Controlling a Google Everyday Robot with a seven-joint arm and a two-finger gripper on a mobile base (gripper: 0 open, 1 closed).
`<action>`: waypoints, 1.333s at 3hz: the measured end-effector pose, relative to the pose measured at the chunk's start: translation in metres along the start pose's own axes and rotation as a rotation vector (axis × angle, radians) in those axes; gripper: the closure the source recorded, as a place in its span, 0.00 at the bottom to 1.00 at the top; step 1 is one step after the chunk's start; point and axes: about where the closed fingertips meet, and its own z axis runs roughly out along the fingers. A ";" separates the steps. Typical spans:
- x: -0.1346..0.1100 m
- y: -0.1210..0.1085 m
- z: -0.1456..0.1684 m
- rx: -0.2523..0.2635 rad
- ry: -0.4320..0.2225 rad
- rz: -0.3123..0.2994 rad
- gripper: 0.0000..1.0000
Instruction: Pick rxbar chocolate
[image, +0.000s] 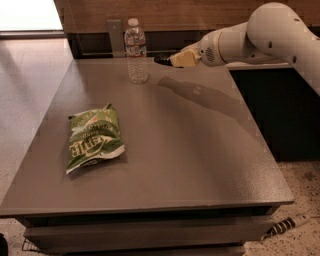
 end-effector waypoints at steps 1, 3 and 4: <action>0.000 0.001 0.002 -0.003 0.000 0.000 0.57; 0.000 0.005 0.006 -0.011 0.002 -0.001 0.10; 0.000 0.006 0.008 -0.015 0.002 -0.002 0.00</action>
Offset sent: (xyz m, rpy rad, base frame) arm 0.0002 0.0020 -0.0009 0.0004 0.0014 0.0028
